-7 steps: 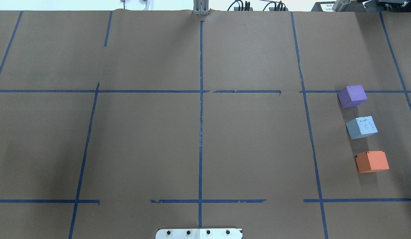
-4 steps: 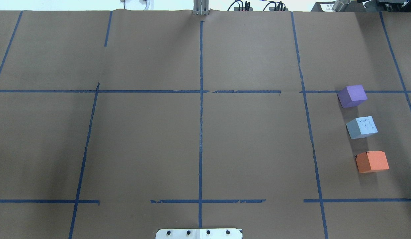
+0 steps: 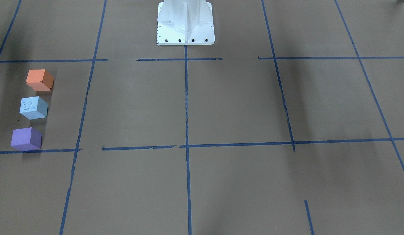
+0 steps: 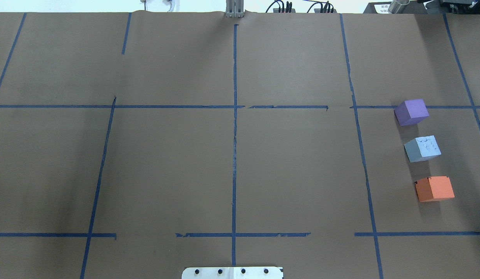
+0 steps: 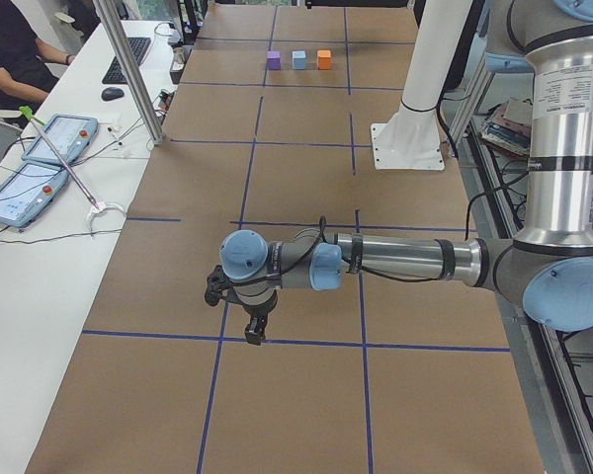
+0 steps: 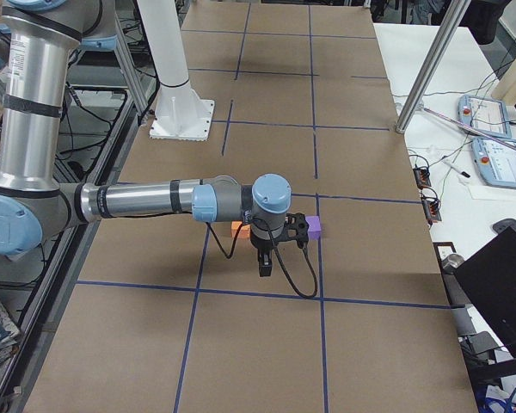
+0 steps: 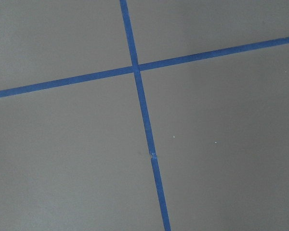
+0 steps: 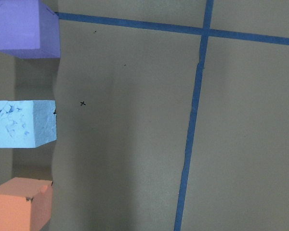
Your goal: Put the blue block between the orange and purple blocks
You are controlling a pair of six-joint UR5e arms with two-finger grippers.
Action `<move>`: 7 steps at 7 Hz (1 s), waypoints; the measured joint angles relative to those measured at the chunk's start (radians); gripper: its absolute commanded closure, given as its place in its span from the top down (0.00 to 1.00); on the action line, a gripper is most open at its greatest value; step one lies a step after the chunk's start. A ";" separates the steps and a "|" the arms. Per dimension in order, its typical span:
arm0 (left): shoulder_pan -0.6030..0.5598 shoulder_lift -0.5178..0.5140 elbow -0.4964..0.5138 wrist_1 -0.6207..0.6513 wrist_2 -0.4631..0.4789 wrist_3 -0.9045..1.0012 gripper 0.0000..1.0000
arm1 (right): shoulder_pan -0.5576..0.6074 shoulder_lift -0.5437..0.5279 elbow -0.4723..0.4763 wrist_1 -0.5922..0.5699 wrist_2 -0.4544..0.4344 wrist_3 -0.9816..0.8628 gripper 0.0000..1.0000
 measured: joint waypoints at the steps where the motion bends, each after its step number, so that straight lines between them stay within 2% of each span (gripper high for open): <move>1: 0.000 0.004 0.000 0.000 0.000 -0.002 1.00 | 0.003 0.001 0.000 -0.001 0.000 -0.001 1.00; 7: 0.003 0.021 0.000 -0.013 0.017 0.003 1.00 | 0.009 -0.004 0.019 -0.001 -0.003 0.003 1.00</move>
